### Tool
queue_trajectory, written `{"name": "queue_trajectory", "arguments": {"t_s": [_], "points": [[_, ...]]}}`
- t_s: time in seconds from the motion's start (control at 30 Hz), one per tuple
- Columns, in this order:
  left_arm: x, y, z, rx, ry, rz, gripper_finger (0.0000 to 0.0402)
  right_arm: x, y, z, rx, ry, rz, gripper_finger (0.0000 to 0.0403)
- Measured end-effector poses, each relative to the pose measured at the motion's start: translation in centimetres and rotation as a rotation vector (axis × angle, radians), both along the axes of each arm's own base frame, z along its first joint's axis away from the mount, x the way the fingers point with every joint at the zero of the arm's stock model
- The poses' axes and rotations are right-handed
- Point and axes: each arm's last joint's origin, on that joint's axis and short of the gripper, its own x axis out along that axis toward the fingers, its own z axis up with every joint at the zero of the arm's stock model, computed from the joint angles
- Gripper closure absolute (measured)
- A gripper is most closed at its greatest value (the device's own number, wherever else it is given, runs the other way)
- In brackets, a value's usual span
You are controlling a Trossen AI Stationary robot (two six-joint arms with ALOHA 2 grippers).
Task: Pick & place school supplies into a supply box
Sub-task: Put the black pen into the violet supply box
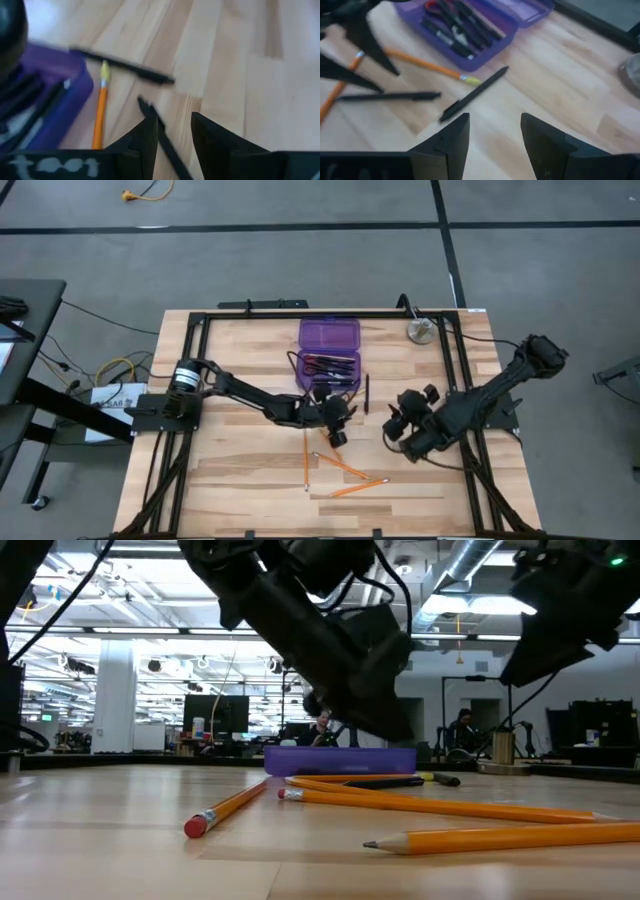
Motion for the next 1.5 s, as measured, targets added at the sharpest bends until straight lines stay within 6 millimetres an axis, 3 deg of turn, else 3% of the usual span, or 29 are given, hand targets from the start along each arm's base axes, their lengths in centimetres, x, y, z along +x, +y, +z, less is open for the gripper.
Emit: {"name": "queue_trajectory", "arguments": {"t_s": [0.43, 0.77, 1.33, 1.5], "points": [[-0.2, -0.7, -1.2, -0.105, 0.017, 0.138, 0.0257, -2.0, 2.8, -0.1, 0.038, -0.045, 0.088, 0.0232], [-0.4, -1.6, -1.5, -0.098, 0.025, 0.157, 0.0258, -1.9, 2.8, 0.0, 0.027, -0.067, 0.088, 0.0234], [-0.7, -1.3, -1.9, -0.093, 0.093, 0.121, 0.0258, -1.9, 2.8, 0.0, 0.024, -0.069, 0.088, 0.0237], [0.4, -1.0, -3.7, -0.098, 0.147, 0.125, 0.0258, -1.9, 2.8, 0.0, 0.027, -0.072, 0.088, 0.0235]]}}
